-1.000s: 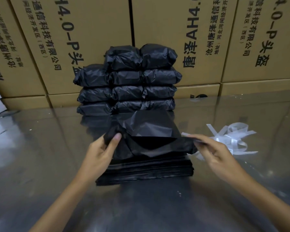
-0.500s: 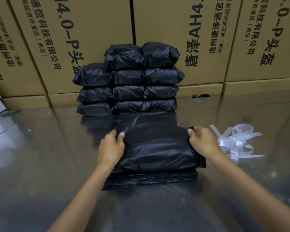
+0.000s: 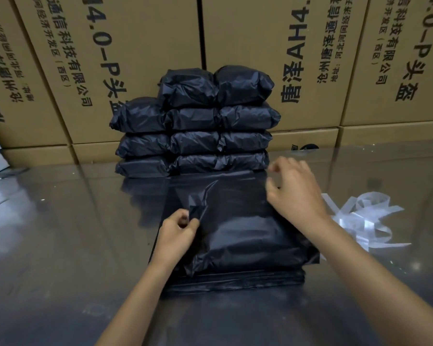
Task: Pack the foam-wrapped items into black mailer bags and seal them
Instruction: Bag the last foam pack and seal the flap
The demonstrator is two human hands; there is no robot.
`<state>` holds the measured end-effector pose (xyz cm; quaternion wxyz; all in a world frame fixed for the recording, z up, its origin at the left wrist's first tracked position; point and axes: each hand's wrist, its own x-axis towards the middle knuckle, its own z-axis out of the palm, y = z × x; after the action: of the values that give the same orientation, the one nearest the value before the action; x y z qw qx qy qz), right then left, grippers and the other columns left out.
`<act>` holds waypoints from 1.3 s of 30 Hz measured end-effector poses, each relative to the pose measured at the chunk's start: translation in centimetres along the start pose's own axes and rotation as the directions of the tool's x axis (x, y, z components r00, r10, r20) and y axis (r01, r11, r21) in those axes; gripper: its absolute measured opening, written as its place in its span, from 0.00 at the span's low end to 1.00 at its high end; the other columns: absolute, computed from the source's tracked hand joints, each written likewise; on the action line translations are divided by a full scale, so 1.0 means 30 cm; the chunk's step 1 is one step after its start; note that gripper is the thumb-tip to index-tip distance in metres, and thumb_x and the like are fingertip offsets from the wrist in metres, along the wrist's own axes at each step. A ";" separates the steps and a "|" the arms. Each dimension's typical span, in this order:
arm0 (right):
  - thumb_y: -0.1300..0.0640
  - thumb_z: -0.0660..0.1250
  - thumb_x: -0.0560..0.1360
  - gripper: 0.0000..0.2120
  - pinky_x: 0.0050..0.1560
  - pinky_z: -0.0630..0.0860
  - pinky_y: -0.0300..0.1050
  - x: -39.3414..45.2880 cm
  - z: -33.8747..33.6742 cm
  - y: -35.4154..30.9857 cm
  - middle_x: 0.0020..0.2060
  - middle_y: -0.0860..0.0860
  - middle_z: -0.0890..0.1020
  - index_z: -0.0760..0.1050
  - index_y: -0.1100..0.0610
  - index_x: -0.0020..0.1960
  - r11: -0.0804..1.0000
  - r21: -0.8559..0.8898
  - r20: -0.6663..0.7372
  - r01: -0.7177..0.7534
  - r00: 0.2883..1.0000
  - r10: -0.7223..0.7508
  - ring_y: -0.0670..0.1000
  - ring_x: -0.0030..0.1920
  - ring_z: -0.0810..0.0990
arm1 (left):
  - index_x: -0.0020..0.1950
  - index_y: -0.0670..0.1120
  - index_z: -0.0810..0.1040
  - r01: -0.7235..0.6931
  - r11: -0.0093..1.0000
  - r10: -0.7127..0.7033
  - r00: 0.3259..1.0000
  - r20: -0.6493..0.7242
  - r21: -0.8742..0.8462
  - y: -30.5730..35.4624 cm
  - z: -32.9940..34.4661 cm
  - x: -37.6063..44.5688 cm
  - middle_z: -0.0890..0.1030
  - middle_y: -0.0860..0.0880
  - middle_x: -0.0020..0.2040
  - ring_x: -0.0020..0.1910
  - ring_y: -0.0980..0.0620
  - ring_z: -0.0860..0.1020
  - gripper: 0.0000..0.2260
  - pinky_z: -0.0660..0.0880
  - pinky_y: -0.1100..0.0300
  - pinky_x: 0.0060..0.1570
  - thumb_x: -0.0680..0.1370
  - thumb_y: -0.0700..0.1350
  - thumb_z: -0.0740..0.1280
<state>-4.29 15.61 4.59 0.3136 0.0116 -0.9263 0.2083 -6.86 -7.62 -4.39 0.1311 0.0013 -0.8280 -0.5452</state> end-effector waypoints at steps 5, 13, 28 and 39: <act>0.55 0.64 0.80 0.06 0.43 0.73 0.38 0.065 0.085 -0.229 0.41 0.41 0.81 0.80 0.50 0.49 0.879 0.472 0.183 0.073 0.967 -0.179 0.43 0.45 0.78 | 0.37 0.47 0.75 -0.120 0.972 0.091 0.985 -0.144 -0.201 0.024 -0.031 -0.008 0.77 0.54 0.34 0.34 0.56 0.73 0.15 0.68 0.68 0.34 0.72 0.26 0.66; 0.60 0.72 0.76 0.07 0.49 0.73 0.31 0.072 0.237 -0.269 0.47 0.49 0.86 0.84 0.57 0.54 0.817 0.577 0.541 -0.014 0.756 -0.369 0.42 0.48 0.83 | 0.42 0.51 0.69 -0.358 0.922 0.316 0.916 -0.249 -0.148 0.045 -0.067 -0.023 0.77 0.49 0.41 0.38 0.47 0.78 0.17 0.72 0.60 0.38 0.74 0.28 0.66; 0.64 0.70 0.75 0.04 0.42 0.71 0.29 0.086 0.257 -0.295 0.40 0.49 0.85 0.81 0.57 0.45 0.743 0.669 0.473 -0.011 0.778 -0.414 0.39 0.41 0.80 | 0.44 0.57 0.67 -0.337 0.924 0.283 0.921 -0.266 -0.183 0.037 -0.076 -0.004 0.77 0.57 0.39 0.32 0.58 0.75 0.21 0.70 0.70 0.33 0.74 0.31 0.69; 0.63 0.60 0.78 0.07 0.33 0.69 0.40 0.178 0.304 -0.293 0.30 0.48 0.74 0.74 0.55 0.44 0.825 0.533 0.352 -0.190 0.936 -0.011 0.46 0.32 0.73 | 0.48 0.47 0.78 0.063 0.885 -0.111 0.991 -0.076 -0.462 0.027 -0.098 0.026 0.76 0.52 0.32 0.30 0.59 0.72 0.08 0.70 0.67 0.32 0.75 0.35 0.71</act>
<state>-12.51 4.58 4.50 0.1218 0.0942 -0.8640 0.4794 -6.86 -10.07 -2.38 0.1443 0.0347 -0.6674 -0.7297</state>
